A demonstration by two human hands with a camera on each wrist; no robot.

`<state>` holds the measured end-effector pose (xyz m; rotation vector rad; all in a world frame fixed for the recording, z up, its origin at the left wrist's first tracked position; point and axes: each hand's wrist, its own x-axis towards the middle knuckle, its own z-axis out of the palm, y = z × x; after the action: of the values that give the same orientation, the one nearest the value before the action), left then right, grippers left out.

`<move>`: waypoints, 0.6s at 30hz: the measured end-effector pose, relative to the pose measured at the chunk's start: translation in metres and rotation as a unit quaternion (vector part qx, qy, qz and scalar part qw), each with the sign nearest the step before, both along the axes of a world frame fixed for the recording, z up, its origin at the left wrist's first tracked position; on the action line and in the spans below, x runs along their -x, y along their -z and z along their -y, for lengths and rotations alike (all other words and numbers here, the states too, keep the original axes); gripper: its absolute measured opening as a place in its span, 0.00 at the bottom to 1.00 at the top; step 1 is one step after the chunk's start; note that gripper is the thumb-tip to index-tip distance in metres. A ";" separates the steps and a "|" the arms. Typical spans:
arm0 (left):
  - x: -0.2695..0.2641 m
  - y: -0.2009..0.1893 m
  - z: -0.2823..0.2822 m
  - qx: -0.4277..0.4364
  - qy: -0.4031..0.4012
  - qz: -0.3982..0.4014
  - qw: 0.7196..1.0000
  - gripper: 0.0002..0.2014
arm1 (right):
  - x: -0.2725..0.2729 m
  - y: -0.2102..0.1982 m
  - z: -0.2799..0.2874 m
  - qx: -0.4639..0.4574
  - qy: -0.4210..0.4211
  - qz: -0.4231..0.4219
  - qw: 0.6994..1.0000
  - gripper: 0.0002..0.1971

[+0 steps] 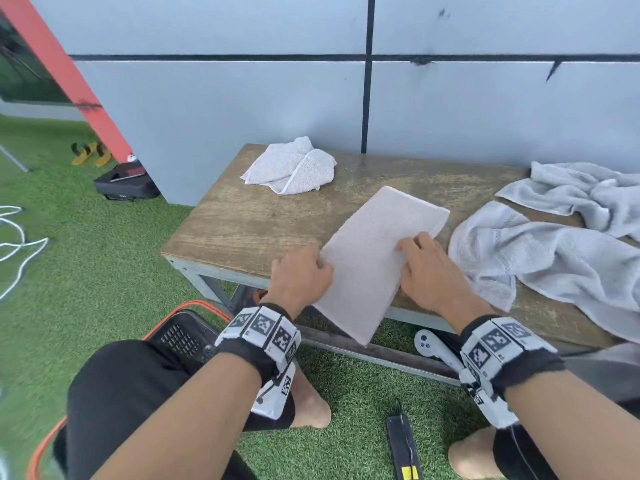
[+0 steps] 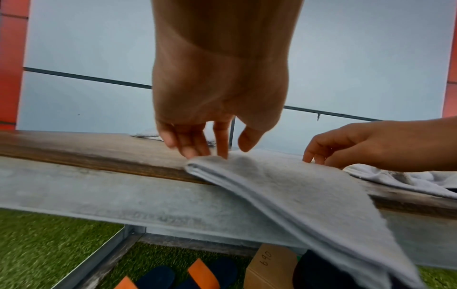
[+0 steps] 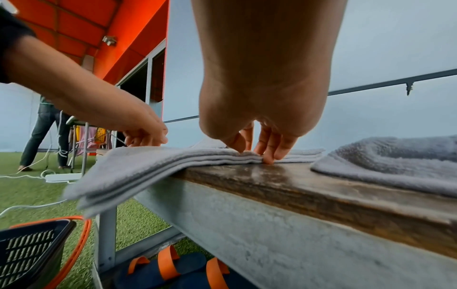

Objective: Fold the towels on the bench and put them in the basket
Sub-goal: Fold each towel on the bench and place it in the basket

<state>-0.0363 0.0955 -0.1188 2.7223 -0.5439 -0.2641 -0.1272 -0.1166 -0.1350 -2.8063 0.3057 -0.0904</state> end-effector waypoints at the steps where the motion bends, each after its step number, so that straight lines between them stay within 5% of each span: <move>1: 0.002 0.001 -0.005 0.031 0.025 -0.030 0.999 0.08 | -0.001 0.001 0.003 -0.012 0.001 -0.006 1.000 0.21; 4: 0.010 0.002 -0.015 0.085 0.083 -0.106 0.987 0.04 | -0.001 0.005 0.008 -0.060 -0.013 -0.032 0.998 0.30; 7: 0.010 0.006 -0.021 0.083 0.092 -0.091 0.988 0.03 | 0.003 0.016 0.018 -0.104 -0.036 -0.015 0.994 0.34; 13: 0.018 0.011 -0.028 -0.048 0.100 -0.001 0.994 0.27 | 0.015 0.023 0.016 -0.106 -0.030 -0.057 0.992 0.35; 18: 0.019 0.013 -0.025 -0.050 0.134 0.043 0.989 0.38 | 0.023 0.020 0.017 -0.102 -0.050 -0.072 0.991 0.36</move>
<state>-0.0556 0.1209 -0.1319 2.7630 -0.9482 -0.2472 -0.1505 -0.1332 -0.1549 -2.6236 0.1947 0.1587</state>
